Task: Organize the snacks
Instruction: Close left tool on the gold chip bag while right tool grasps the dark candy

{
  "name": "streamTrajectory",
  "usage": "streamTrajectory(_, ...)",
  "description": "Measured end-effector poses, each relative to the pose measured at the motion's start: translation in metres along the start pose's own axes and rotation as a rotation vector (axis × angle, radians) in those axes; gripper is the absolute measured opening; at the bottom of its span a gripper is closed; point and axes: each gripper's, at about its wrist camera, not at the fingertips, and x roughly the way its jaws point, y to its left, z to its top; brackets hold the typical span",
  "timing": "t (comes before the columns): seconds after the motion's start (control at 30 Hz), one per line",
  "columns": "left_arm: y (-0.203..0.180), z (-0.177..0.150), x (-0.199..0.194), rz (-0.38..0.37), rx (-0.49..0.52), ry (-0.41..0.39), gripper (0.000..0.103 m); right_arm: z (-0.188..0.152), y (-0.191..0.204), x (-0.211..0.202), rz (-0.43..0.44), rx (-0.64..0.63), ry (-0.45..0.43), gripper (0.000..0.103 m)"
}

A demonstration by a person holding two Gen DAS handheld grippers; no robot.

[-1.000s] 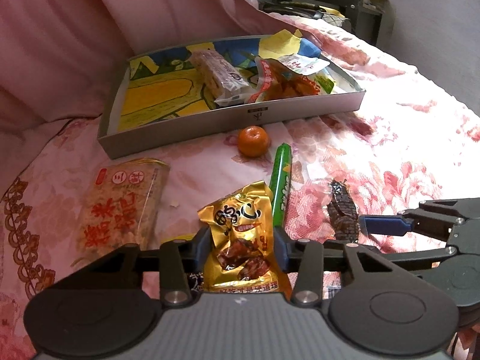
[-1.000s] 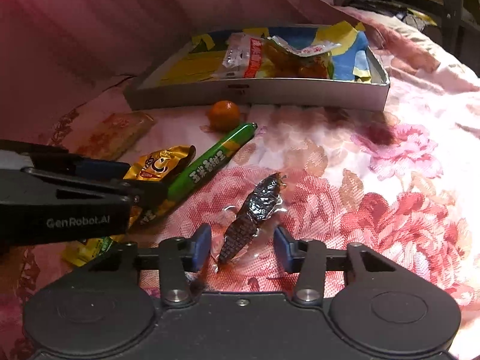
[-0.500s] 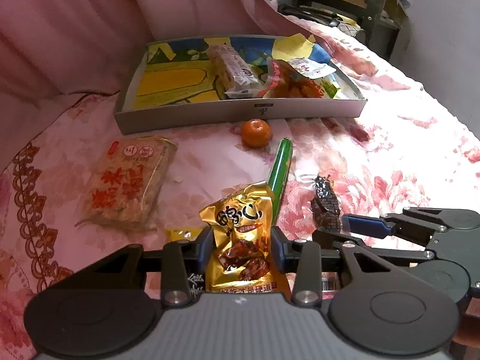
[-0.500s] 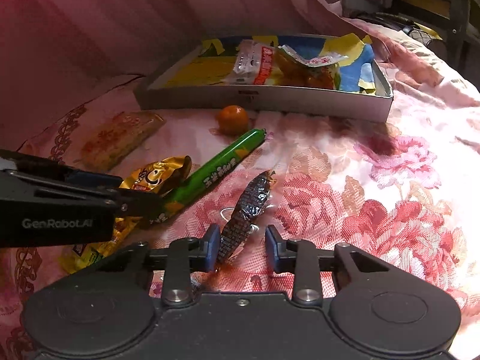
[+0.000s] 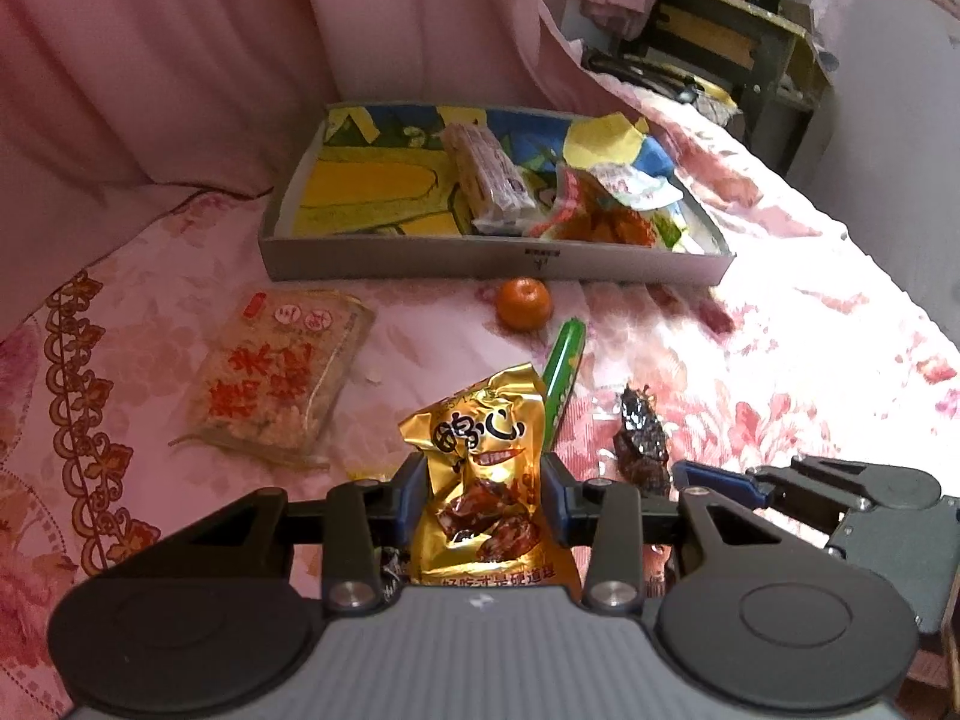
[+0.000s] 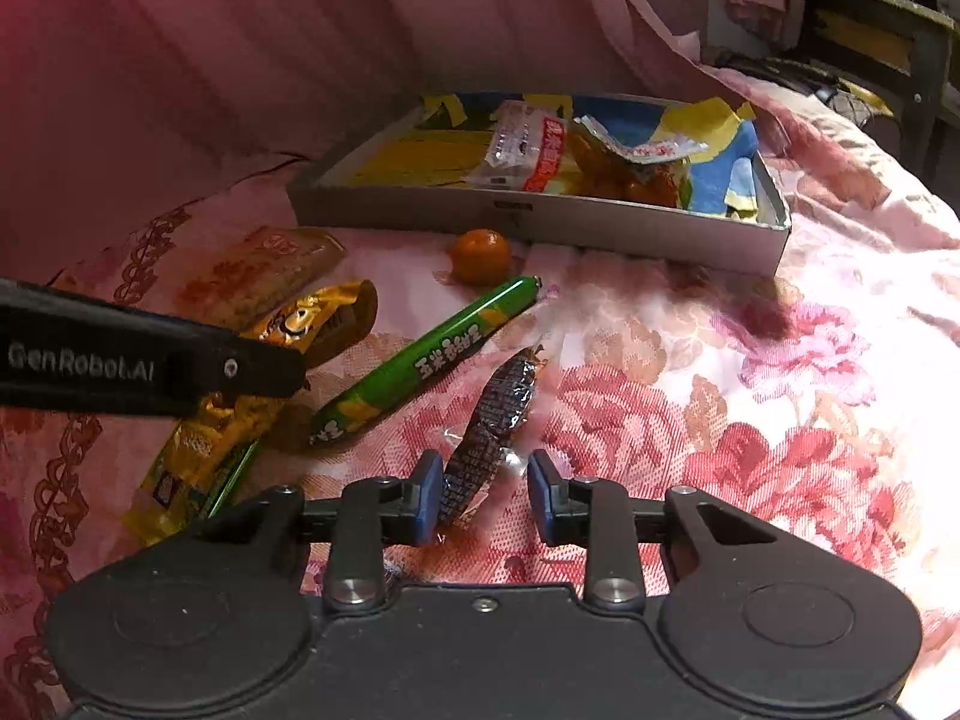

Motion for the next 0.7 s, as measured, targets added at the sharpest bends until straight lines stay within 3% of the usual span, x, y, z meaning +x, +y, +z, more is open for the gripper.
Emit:
streamTrajectory(0.4, 0.003, 0.005, -0.006, -0.018, -0.036, -0.046, 0.043, 0.0, 0.008, -0.004, -0.037, -0.079, -0.045, 0.03)
streamTrajectory(0.7, 0.005, 0.005, -0.007, -0.022, -0.043, -0.053, 0.043, -0.006, 0.028, -0.004, -0.139, -0.272, -0.079, 0.028)
